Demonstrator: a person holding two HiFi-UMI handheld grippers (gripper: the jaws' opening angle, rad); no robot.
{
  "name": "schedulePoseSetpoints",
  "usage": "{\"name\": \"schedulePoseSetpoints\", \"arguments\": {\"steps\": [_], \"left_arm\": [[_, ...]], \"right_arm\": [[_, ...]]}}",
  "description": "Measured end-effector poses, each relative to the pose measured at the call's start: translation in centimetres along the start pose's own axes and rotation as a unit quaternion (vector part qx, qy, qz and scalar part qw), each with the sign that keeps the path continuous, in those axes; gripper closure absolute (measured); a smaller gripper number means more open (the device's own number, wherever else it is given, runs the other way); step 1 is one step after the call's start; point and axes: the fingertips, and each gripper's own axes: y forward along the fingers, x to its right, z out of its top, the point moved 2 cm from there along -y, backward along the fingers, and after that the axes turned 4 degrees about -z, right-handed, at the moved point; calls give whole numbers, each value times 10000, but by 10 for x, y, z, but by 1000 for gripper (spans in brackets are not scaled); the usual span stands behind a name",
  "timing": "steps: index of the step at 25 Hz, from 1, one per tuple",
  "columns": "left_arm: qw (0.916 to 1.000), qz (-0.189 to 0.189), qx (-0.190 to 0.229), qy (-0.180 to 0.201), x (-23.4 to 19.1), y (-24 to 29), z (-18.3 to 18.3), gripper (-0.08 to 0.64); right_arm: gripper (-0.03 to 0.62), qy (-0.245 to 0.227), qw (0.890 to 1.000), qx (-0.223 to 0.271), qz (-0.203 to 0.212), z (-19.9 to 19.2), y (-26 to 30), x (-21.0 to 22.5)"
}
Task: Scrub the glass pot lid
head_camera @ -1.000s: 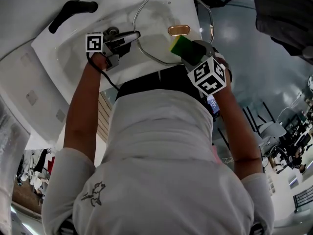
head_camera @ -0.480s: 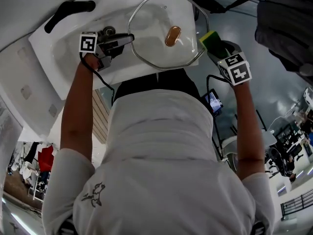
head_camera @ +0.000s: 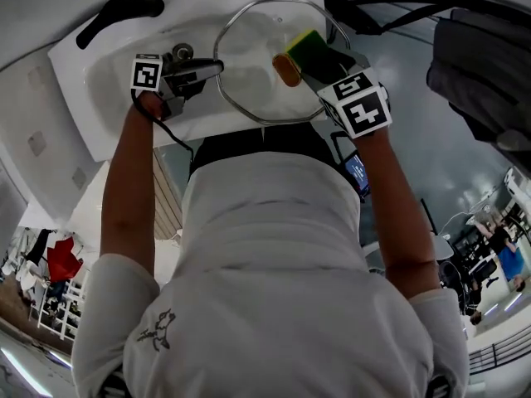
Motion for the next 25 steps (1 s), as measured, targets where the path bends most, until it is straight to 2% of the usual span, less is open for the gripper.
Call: {"name": "schedulePoseSetpoints", "arguments": {"steps": [5, 9, 19, 22, 25], "left_arm": [[10000, 27, 27, -3, 0, -2, -1, 488], [10000, 16, 98, 3, -2, -3, -1, 488], [9999, 1, 163, 12, -1, -3, 0, 488], [9998, 18, 209, 18, -1, -3, 0, 488], [9996, 44, 255, 54, 0, -4, 0, 488]], "right_arm": [[299, 330, 9992, 202, 61, 16, 12, 3], [301, 183, 9995, 239, 36, 8, 12, 9], [301, 753, 9950, -323, -571, -72, -6, 100], [301, 528, 9965, -252, -599, -56, -11, 105], [299, 15, 9993, 29, -372, -8, -10, 96]]}}
